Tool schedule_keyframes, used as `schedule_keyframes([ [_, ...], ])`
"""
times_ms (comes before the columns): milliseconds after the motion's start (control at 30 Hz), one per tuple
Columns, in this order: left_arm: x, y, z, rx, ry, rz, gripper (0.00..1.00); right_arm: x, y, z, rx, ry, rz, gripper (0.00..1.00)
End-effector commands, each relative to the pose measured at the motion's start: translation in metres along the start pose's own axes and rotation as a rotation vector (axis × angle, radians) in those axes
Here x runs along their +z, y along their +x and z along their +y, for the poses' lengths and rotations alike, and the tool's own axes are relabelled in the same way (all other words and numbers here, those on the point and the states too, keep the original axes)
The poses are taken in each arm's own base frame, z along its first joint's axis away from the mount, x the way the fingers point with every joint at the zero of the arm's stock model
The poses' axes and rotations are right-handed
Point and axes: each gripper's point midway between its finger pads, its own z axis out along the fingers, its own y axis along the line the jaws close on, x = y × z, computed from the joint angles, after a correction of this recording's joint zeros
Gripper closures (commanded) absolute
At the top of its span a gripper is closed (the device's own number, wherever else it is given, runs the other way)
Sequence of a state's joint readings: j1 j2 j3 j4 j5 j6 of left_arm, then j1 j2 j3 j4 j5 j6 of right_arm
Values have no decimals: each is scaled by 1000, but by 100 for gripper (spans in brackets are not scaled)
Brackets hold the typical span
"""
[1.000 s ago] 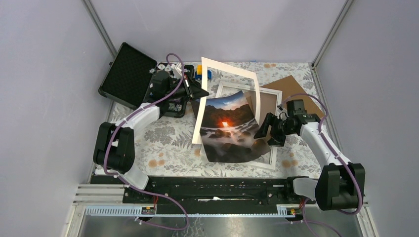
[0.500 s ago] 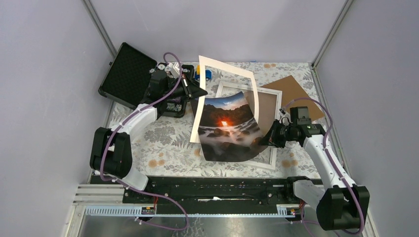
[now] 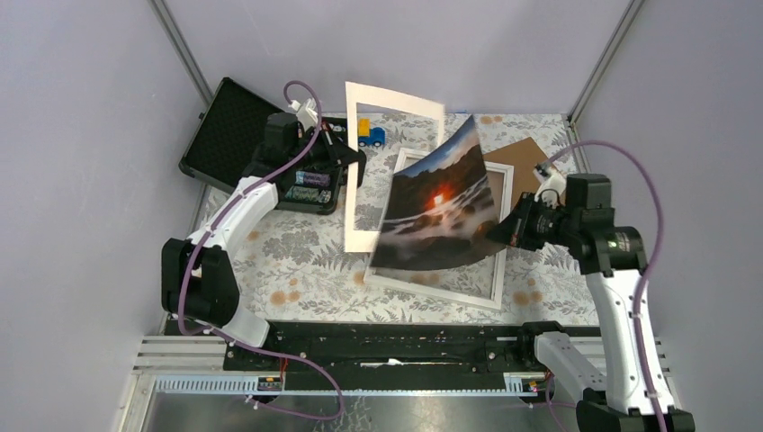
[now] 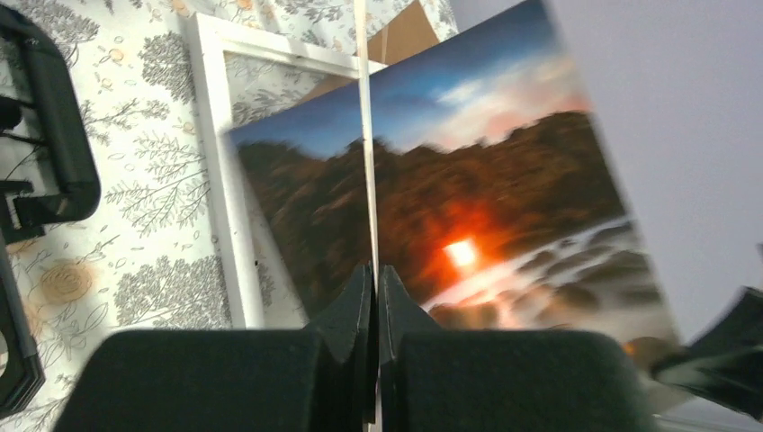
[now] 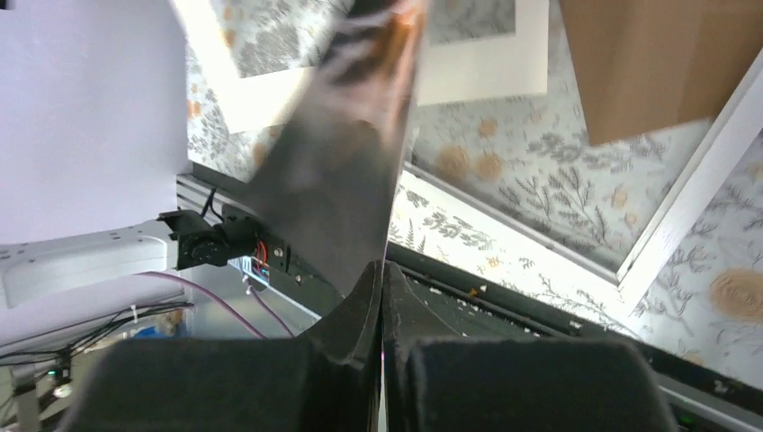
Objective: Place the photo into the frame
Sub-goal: Pick up the photo at the center of the board.
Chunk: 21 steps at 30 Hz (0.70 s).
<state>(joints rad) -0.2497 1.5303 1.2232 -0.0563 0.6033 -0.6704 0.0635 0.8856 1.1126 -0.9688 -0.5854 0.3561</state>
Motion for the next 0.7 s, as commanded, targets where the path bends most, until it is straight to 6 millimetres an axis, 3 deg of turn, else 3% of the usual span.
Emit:
schedule_keyframes([
  [0,-8,-12,-1,42,-42,-21,100,-38,-17,29,-133,-20,-93,100],
  [167,-25,-30,4,72,-125,-94,100,-60,-29,35,-159,33,-172,100],
  [367,-43,-38,0,109,-175,-140,100,-94,-78,-5,-46,371,-431,100],
  [533,-53,-27,1,123,-192,-127,100,-71,-142,-18,-44,423,-566,100],
  [667,-67,-28,-10,102,-203,-131,100,-34,-191,8,-162,263,-580,100],
])
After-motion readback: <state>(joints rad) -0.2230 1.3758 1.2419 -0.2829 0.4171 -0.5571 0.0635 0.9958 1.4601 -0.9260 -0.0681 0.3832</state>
